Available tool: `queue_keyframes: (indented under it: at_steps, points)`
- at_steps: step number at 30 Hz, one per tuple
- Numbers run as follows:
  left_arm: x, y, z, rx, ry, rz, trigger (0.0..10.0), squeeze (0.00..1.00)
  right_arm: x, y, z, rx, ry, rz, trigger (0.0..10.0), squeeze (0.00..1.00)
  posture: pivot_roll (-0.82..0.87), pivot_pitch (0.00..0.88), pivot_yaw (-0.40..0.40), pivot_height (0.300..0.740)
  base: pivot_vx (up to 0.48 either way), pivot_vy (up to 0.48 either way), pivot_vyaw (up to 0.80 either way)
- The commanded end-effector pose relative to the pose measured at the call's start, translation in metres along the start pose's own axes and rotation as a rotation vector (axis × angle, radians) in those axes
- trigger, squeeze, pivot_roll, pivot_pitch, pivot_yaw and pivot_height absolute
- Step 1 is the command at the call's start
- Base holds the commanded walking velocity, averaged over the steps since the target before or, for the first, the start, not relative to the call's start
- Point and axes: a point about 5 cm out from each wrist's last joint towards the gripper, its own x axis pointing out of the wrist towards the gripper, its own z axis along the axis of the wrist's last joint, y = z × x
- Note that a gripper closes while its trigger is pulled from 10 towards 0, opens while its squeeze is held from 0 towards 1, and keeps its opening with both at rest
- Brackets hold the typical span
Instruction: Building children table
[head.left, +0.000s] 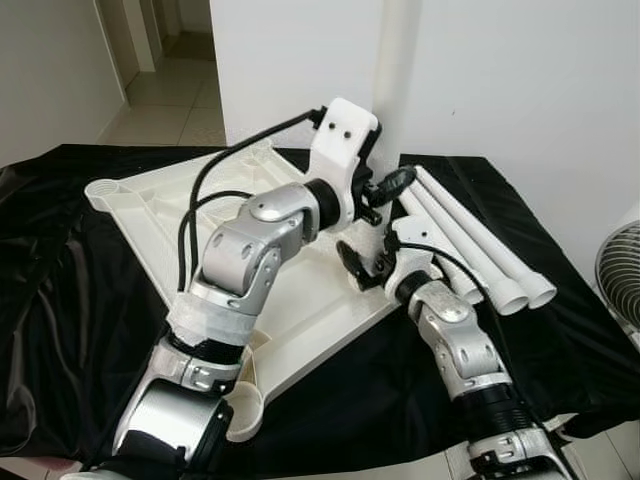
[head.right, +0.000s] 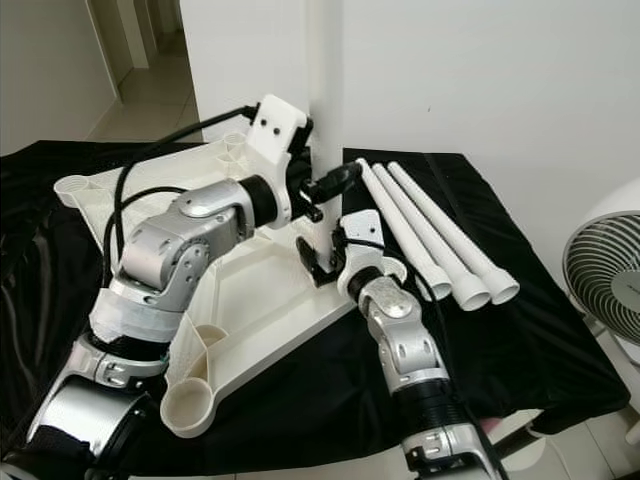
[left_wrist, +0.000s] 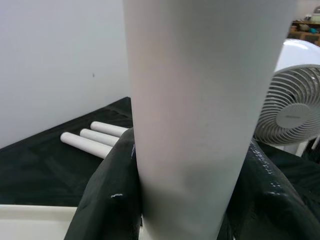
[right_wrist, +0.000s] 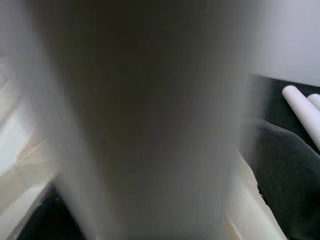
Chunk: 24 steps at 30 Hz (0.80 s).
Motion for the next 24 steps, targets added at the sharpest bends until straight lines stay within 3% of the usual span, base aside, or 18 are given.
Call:
queue_keyframes:
  at_steps: [1,8,11,24]
  points:
    - [0.002,0.010,0.009,0.020,-0.035,0.228,10.0,0.00,0.004,0.003,0.007,-0.043,-0.010,-0.041,10.0,0.00,0.03,0.010,-0.039,0.740,0.000,0.000,0.00]
    - [0.005,0.012,0.010,0.026,-0.042,0.262,10.0,0.00,0.006,0.002,0.009,-0.052,-0.020,-0.162,10.0,0.00,0.03,0.014,-0.041,0.740,0.000,0.000,0.00]
    - [0.008,0.012,0.014,0.021,-0.058,0.286,10.0,0.00,0.006,0.002,0.008,-0.017,-0.002,-0.286,10.0,0.00,0.03,0.014,-0.041,0.740,0.000,0.000,0.00]
    - [0.015,0.004,0.014,0.016,-0.058,0.283,10.0,0.00,0.013,0.004,0.013,-0.035,-0.023,-0.340,10.0,0.00,0.03,0.018,-0.038,0.740,0.000,0.000,0.00]
